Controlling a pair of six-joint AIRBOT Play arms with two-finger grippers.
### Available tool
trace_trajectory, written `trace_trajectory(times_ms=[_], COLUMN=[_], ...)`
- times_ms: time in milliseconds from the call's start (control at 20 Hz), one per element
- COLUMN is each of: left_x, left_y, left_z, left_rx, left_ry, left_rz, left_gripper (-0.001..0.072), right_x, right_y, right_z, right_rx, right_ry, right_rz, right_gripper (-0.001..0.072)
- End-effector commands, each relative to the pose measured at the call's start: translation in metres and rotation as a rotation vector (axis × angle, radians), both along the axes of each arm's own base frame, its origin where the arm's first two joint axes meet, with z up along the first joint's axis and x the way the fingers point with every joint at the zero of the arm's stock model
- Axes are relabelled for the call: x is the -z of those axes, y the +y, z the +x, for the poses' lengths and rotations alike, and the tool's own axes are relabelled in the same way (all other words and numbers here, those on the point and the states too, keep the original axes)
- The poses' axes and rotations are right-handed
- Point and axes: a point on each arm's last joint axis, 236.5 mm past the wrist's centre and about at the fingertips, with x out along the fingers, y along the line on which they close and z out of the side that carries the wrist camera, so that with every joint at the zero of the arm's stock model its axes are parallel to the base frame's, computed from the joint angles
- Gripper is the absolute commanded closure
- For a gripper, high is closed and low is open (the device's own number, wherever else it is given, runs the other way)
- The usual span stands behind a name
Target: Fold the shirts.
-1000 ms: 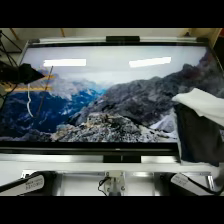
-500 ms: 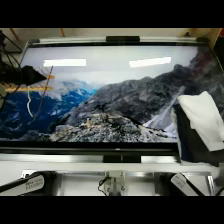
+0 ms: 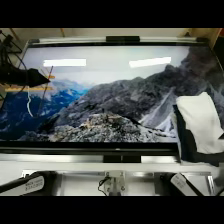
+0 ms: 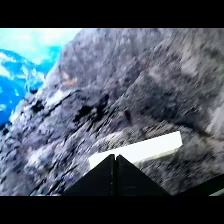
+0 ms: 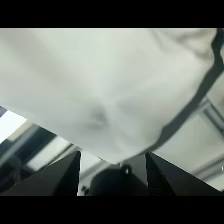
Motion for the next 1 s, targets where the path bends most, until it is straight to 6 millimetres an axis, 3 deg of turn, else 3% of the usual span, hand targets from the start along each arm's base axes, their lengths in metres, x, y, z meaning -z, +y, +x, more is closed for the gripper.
trace_trajectory(times_ms=[0,100,150,200,250,400,500,650,950], left_x=[0.04,0.048,0.052,0.059,0.068,0.1,0.102,0.092,0.094], left_y=[0.035,0.037,0.018,-0.005,-0.022,-0.035,-0.038,-0.039,-0.038], left_z=[-0.019,-0.023,-0.024,-0.028,-0.033,-0.051,-0.051,-0.042,-0.041], left_rx=[-0.047,-0.056,-0.038,-0.008,0.021,0.09,0.087,0.071,0.067], left_ry=[0.127,0.143,0.141,0.159,0.185,0.321,0.319,0.259,0.263], left_rz=[0.396,0.621,0.631,0.609,0.597,0.635,0.62,0.602,0.601], left_gripper=[0.0674,0.0672,0.0591,0.0281,0.0073,0.0097,0.0101,0.0101,0.0101], right_x=[-0.068,-0.093,-0.091,-0.083,-0.07,-0.029,-0.019,-0.017,-0.018], right_y=[-0.017,0.008,0.03,0.056,0.081,0.14,0.163,0.172,0.191], right_z=[0.078,0.115,0.128,0.14,0.15,0.161,0.163,0.163,0.163], right_rx=[-0.118,-0.258,-0.338,-0.409,-0.458,-0.543,-0.594,-0.664,-0.699], right_ry=[-0.286,-0.349,-0.348,-0.333,-0.31,-0.212,-0.179,-0.151,-0.165], right_rz=[-0.224,-0.312,-0.314,-0.29,-0.243,-0.054,-0.022,-0.085,-0.05], right_gripper=[0.0185,0.0185,0.0184,0.0164,0.005,0.005,0.0051,0.0051,0.0051])
